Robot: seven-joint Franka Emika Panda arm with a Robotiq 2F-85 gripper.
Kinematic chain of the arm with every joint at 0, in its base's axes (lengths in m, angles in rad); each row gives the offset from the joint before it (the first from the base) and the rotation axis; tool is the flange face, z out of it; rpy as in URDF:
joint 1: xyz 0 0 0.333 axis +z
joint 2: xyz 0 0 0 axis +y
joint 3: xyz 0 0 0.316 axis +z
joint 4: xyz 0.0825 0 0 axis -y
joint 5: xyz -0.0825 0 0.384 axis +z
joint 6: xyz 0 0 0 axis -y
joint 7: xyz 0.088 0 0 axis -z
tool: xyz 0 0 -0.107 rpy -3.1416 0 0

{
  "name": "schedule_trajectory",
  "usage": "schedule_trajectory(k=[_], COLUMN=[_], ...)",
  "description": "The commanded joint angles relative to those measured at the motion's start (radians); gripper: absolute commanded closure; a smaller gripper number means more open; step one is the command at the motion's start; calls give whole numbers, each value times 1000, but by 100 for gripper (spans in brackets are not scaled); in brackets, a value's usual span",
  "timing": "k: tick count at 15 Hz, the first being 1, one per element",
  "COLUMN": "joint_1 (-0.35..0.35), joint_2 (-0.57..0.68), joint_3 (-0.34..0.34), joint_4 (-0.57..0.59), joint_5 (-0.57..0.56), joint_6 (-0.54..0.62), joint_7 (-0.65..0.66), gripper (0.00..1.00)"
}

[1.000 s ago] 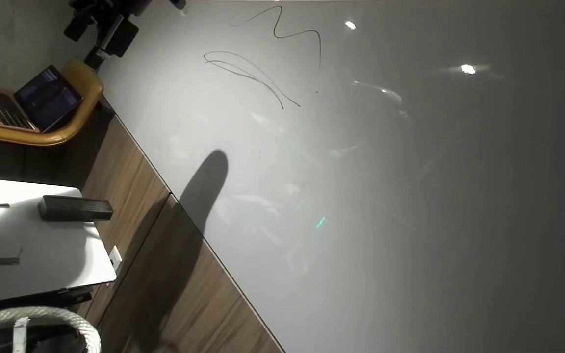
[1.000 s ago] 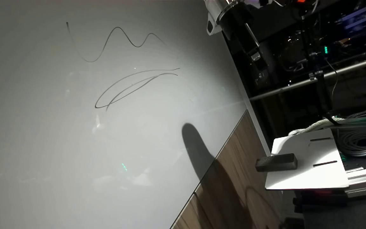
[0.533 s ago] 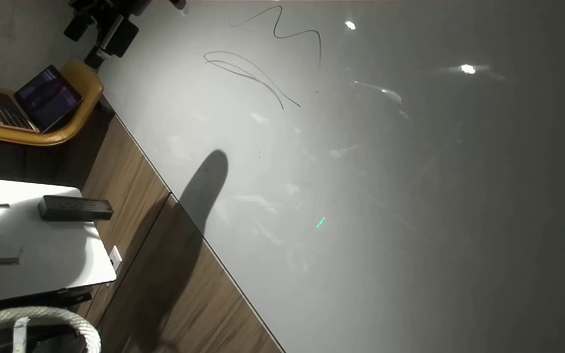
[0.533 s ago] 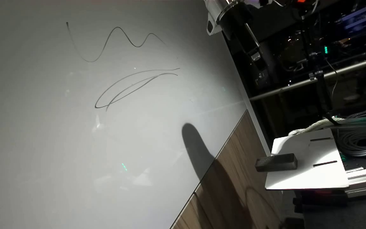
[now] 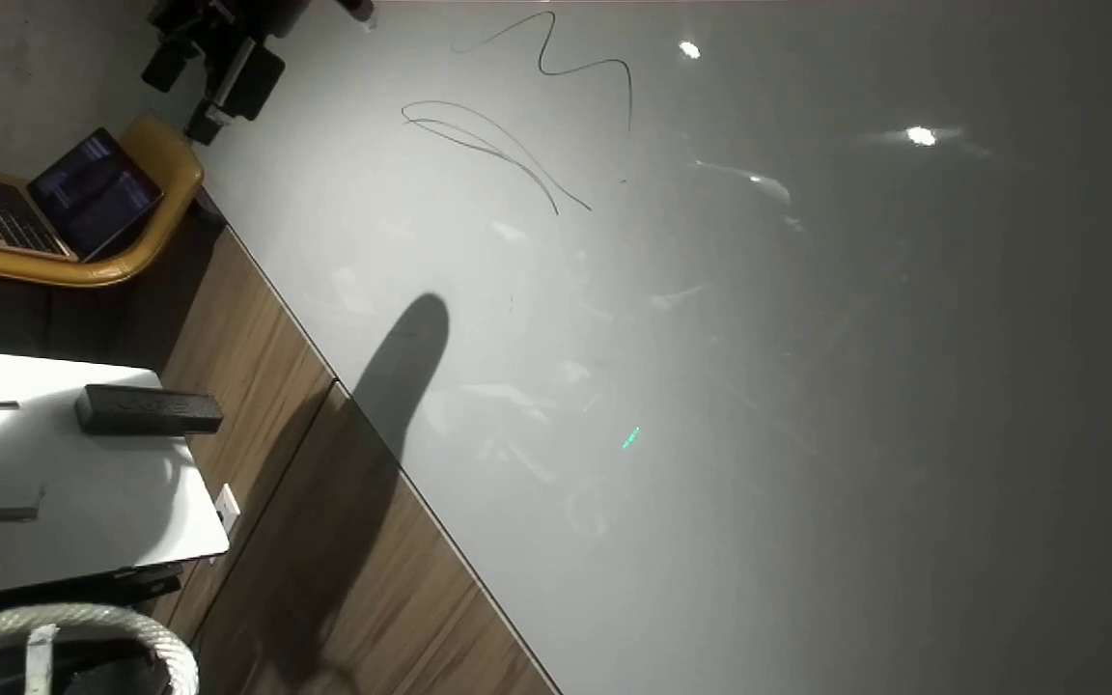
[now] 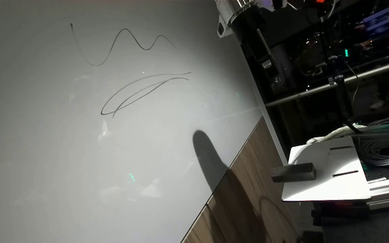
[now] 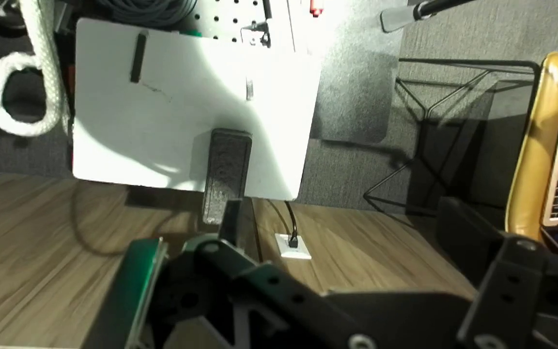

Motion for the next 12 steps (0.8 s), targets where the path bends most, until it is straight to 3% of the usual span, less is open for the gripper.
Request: schedule_trajectory(k=[1,6,12], joint_1=[-29,-34,-36], joint_2=[45,114,124], joint_3=[31,72,117], joint_4=[-1,-53,-179], joint_5=[-70,-127,-137], joint_6=[156,381,502], joint_7=[2,97,221], gripper=[0,0,0])
